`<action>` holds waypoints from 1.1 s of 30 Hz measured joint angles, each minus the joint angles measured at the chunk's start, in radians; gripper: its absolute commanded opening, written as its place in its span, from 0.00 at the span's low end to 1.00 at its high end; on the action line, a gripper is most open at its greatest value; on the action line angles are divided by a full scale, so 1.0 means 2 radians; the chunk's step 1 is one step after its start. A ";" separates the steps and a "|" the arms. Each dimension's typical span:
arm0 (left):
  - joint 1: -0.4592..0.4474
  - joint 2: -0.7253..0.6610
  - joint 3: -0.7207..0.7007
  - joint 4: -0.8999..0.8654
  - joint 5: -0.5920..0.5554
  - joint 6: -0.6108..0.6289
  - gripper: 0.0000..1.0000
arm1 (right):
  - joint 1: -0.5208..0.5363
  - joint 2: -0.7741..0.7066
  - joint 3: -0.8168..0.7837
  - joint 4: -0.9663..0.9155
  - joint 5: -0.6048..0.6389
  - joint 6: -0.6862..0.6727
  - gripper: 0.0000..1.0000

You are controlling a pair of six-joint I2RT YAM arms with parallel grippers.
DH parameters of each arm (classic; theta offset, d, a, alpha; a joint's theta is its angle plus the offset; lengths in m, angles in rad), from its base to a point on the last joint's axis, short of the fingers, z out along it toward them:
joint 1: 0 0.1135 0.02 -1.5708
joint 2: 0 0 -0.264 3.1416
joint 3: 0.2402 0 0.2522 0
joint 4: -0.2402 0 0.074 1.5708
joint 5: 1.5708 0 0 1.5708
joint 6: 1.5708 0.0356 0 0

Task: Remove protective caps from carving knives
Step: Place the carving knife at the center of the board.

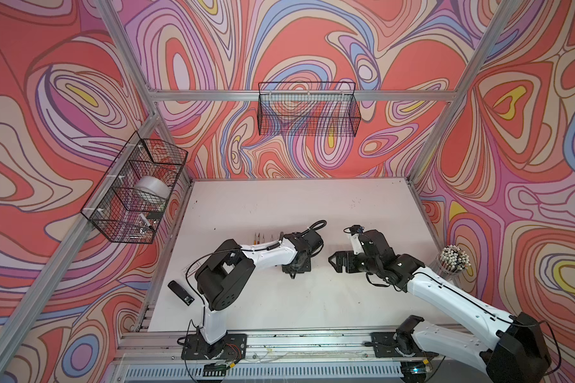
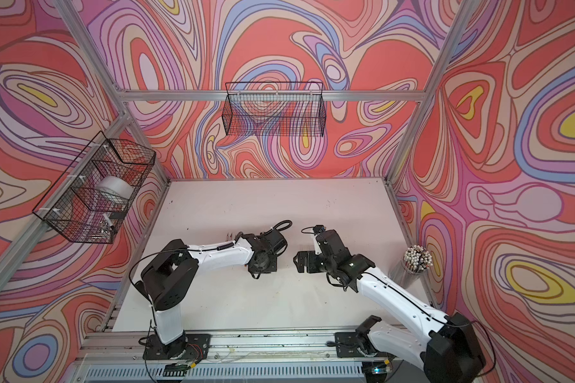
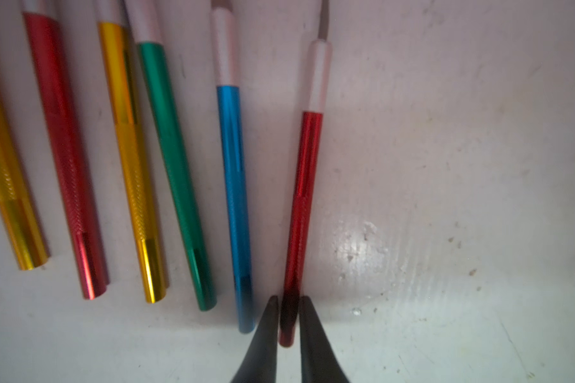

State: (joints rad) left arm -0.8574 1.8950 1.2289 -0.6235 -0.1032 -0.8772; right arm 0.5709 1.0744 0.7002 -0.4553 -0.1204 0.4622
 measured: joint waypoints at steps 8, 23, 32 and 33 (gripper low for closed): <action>0.000 0.001 0.001 -0.006 -0.002 -0.002 0.17 | 0.000 0.001 0.000 0.004 0.000 0.000 0.98; 0.000 -0.013 0.027 -0.023 -0.020 0.003 0.25 | 0.000 -0.001 -0.003 0.009 0.008 0.005 0.98; 0.010 -0.079 0.032 -0.026 -0.001 0.042 0.46 | 0.000 -0.006 -0.002 0.010 0.065 0.013 0.98; 0.014 -0.090 0.032 -0.022 0.010 0.050 0.47 | 0.000 -0.007 -0.002 0.011 0.070 0.012 0.98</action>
State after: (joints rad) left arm -0.8295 1.7142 1.2930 -0.6670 -0.0830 -0.7765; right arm 0.5709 1.0595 0.6964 -0.4339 0.0193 0.4854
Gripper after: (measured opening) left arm 0.440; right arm 0.983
